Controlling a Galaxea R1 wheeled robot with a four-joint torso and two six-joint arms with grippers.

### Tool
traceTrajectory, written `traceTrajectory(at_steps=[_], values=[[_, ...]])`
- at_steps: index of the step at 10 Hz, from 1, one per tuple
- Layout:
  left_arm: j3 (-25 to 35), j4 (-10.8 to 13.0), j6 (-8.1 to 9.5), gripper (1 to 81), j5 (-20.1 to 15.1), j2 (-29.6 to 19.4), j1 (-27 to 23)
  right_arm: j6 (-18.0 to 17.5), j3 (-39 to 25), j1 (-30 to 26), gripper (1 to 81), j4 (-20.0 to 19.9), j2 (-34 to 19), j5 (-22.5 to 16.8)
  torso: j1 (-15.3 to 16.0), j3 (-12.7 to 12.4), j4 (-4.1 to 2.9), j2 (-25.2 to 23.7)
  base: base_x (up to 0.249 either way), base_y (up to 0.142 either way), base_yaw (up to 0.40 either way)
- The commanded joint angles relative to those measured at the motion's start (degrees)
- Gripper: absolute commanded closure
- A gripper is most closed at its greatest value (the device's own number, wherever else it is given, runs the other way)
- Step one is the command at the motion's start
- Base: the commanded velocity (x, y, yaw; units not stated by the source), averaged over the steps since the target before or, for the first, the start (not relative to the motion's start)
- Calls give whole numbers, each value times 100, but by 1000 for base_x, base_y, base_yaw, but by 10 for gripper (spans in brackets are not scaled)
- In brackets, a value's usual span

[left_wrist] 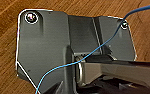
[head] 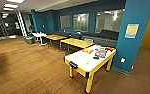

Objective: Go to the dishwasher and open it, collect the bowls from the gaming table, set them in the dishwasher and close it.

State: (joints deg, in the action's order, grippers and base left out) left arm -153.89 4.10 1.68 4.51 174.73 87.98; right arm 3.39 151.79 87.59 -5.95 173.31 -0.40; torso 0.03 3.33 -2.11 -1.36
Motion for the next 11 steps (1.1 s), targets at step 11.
traceTrajectory(at_steps=[11], values=[[17,12,-19,10,-293,1,-241,13,-36,-272,10,6,13,-338,0,0,0,0,161,50,0]])
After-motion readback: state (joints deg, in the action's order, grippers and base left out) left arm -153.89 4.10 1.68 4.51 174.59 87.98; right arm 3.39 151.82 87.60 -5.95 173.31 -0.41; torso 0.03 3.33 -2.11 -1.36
